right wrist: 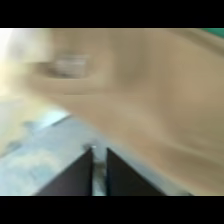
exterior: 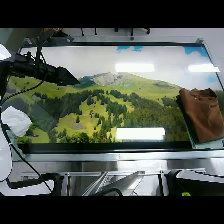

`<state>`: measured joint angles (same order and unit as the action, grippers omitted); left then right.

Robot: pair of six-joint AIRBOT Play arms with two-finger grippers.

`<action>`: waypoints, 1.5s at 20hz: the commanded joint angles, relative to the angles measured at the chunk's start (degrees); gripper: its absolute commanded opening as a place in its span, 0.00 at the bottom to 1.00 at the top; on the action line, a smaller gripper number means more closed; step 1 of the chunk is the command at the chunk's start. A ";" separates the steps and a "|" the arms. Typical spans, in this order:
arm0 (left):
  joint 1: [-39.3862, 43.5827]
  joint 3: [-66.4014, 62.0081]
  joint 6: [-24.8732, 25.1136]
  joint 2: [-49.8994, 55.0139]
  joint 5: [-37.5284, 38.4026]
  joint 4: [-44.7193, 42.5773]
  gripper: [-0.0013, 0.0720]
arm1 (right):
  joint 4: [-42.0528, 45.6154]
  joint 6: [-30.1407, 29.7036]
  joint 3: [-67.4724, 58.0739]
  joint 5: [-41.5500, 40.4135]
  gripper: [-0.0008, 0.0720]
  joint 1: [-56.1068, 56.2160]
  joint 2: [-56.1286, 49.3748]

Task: Fold the shirts.

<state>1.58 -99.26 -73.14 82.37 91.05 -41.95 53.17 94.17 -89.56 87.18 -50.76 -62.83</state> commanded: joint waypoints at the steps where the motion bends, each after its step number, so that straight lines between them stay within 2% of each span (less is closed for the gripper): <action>1: 0.07 0.98 -3.02 -4.74 -1.57 0.00 0.04 | -5.62 -7.69 -0.44 -4.44 0.03 10.91 4.17; 4: 2.51 12.13 -3.45 -13.97 -4.02 -0.09 0.04 | -0.79 -11.43 9.92 -4.52 0.03 23.96 9.92; 8: 10.82 37.59 -4.22 -29.35 -11.78 -0.04 0.04 | -0.39 -14.10 36.46 -6.78 0.03 37.40 24.44; 12: 19.04 56.83 -7.78 -40.09 -20.98 -0.04 0.04 | -0.46 -14.10 53.22 -10.05 0.03 41.75 35.15; 16: 20.63 63.10 -9.62 -45.00 -25.24 -0.04 0.04 | -0.48 -14.01 54.77 -9.64 0.03 41.72 36.76; 30: 20.63 66.97 -9.68 -52.48 -25.66 -0.07 0.04 | -0.48 -14.05 54.77 -9.33 0.03 41.68 36.74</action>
<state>22.17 -32.47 -82.76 30.85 65.49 -41.98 52.71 80.07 -34.81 77.84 -9.15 -26.13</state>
